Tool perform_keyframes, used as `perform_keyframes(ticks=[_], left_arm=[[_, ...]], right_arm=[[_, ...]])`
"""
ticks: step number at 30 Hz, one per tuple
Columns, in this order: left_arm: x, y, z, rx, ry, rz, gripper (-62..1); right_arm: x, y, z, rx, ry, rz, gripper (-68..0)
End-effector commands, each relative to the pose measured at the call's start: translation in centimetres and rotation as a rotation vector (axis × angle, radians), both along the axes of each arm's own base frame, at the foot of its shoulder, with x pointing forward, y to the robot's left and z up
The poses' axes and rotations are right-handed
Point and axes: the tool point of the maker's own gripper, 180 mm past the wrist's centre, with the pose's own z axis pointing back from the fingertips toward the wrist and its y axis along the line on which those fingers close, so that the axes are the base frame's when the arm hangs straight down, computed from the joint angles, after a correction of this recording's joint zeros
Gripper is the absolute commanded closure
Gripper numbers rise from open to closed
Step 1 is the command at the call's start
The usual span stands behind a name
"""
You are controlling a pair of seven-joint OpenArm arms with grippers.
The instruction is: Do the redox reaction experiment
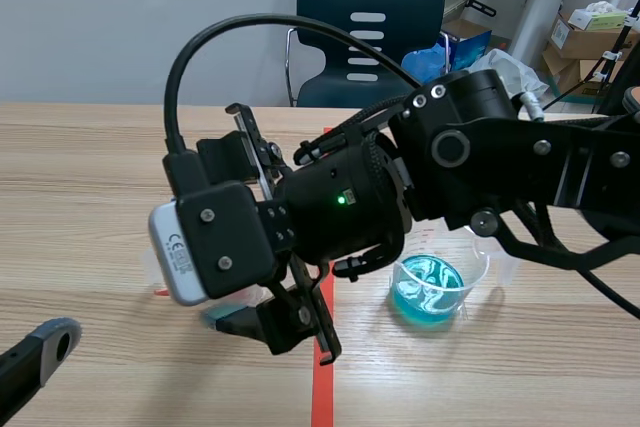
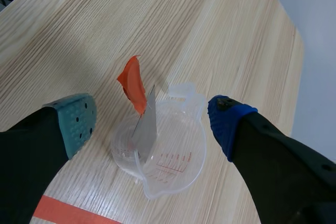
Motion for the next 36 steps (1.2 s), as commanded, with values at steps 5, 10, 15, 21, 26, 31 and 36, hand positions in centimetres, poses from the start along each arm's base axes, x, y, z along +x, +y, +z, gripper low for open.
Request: perform_keyframes(ticks=[5,10,15,21,26,31,36], left_arm=[[0.3,-0.1,0.7,-0.018,-0.028,0.005,-62.3],[0.3,-0.1,0.7,-0.018,-0.028,0.005,-62.3],[0.3,-0.1,0.7,-0.018,-0.028,0.005,-62.3],[0.3,-0.1,0.7,-0.018,-0.028,0.005,-62.3],[0.3,-0.1,0.7,-0.018,-0.028,0.005,-62.3],[0.3,-0.1,0.7,-0.018,-0.028,0.005,-62.3],[0.3,-0.1,0.7,-0.018,-0.027,0.005,-62.3]], right_arm=[[0.5,0.4,1.2,0.030,-0.021,-0.001,-26.7],[0.5,0.4,1.2,0.029,-0.021,-0.001,-16.1],[0.5,0.3,1.1,0.028,-0.020,-0.002,-8.5],[0.5,0.3,1.1,0.028,-0.020,-0.002,-1.2],[0.5,0.3,1.1,0.028,-0.020,-0.002,-0.8],[0.6,-0.1,1.0,0.022,-0.015,-0.010,-0.9],[0.5,-0.9,1.4,0.058,0.051,-0.025,-0.8]])
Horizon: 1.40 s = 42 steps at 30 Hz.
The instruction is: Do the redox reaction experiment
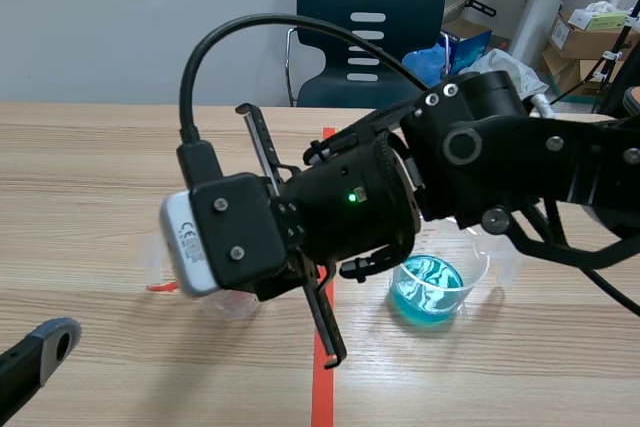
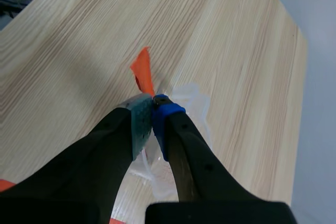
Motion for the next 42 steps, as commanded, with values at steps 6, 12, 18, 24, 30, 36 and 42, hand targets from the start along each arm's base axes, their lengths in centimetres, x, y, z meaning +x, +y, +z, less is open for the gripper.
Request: perform_keyframes(ticks=[6,12,18,24,30,36,42], left_arm=[[0.3,-0.1,0.7,-0.018,-0.027,0.005,-62.3],[0.3,-0.1,0.7,-0.018,-0.027,0.005,-62.3],[0.3,-0.1,0.7,-0.018,-0.027,0.005,-62.3],[0.3,-0.1,0.7,-0.018,-0.027,0.005,-62.3],[0.3,-0.1,0.7,-0.018,-0.027,0.005,-62.3],[0.3,-0.1,0.7,-0.018,-0.027,0.005,-62.3],[0.3,-0.1,0.7,-0.017,-0.027,0.004,-62.3]], right_arm=[[0.9,-0.7,1.4,0.044,0.015,-0.023,-0.9],[1.3,-1.9,1.5,0.026,0.001,-0.043,-0.9],[1.4,-4.0,3.4,0.026,-0.050,-0.059,-0.9],[1.1,-5.6,4.2,0.008,-0.078,-0.066,-0.9],[1.1,-5.8,4.2,0.002,-0.079,-0.069,-0.8],[1.1,-5.7,4.2,0.005,-0.078,-0.066,-2.1],[0.9,-5.4,4.3,0.013,-0.081,-0.057,-33.8]])
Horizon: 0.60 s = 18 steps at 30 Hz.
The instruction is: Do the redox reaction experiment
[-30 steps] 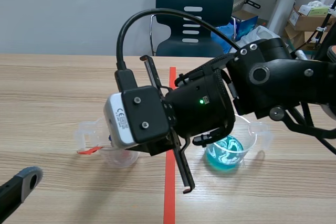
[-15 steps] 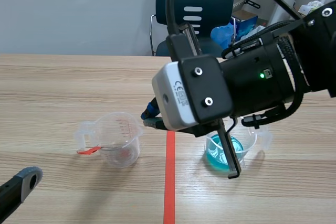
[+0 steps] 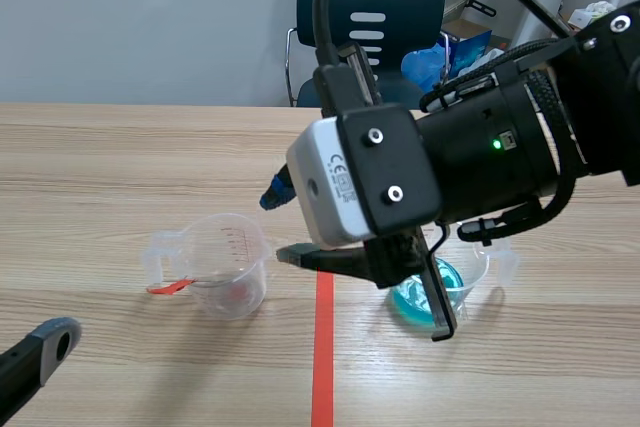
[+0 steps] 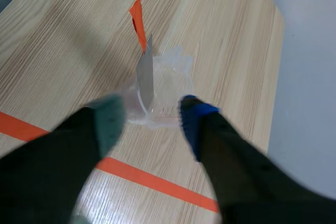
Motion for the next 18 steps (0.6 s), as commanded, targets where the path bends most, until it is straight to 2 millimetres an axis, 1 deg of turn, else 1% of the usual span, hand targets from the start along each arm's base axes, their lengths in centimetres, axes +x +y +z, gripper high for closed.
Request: perform_keyframes(ticks=[1,3,6,14,18], left_arm=[[0.3,-0.1,0.7,-0.018,-0.027,0.004,-62.3],[0.3,-0.1,0.7,-0.018,-0.027,0.004,-62.3],[0.3,-0.1,0.7,-0.018,-0.027,0.004,-62.3],[0.3,-0.1,0.7,-0.018,-0.027,0.004,-62.3],[0.3,-0.1,0.7,-0.018,-0.027,0.004,-62.3]], right_arm=[[0.5,0.5,0.9,0.023,-0.023,0.002,-39.5],[0.4,0.8,0.9,0.029,-0.023,0.007,-47.4],[0.2,1.5,1.2,0.045,-0.024,0.019,-51.7],[0.3,3.5,1.4,0.057,-0.041,0.020,-51.9],[0.6,4.5,1.2,0.061,-0.034,0.014,-51.9]])
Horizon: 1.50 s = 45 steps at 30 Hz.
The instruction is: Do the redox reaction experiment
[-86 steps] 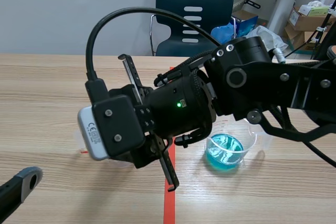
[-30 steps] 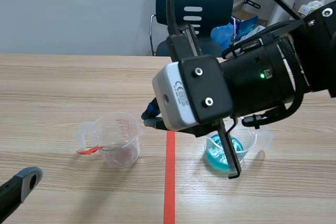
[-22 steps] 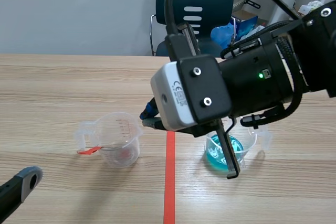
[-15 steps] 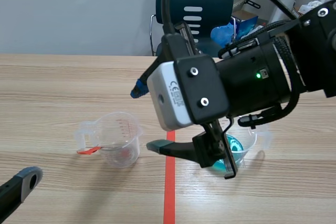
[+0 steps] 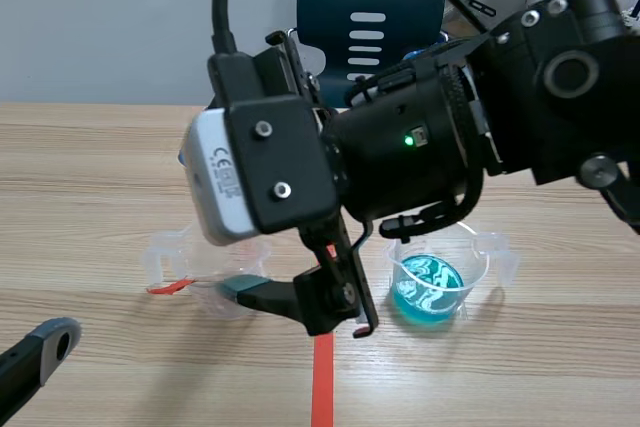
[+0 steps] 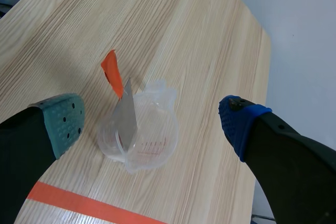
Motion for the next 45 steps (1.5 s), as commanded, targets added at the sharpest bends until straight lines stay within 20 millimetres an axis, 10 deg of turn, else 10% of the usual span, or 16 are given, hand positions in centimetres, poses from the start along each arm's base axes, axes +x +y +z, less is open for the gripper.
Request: perform_keyframes(ticks=[1,29,45], left_arm=[[0.3,-0.1,0.7,-0.018,-0.027,0.004,-62.3],[0.3,-0.1,0.7,-0.018,-0.027,0.004,-62.3],[0.3,-0.1,0.7,-0.018,-0.027,0.004,-62.3]], right_arm=[[0.6,0.3,0.3,0.005,-0.009,-0.006,-51.9],[0.0,3.7,-3.5,-0.036,0.081,0.011,-51.1],[0.0,3.7,-3.5,-0.036,0.082,0.012,-17.2]])
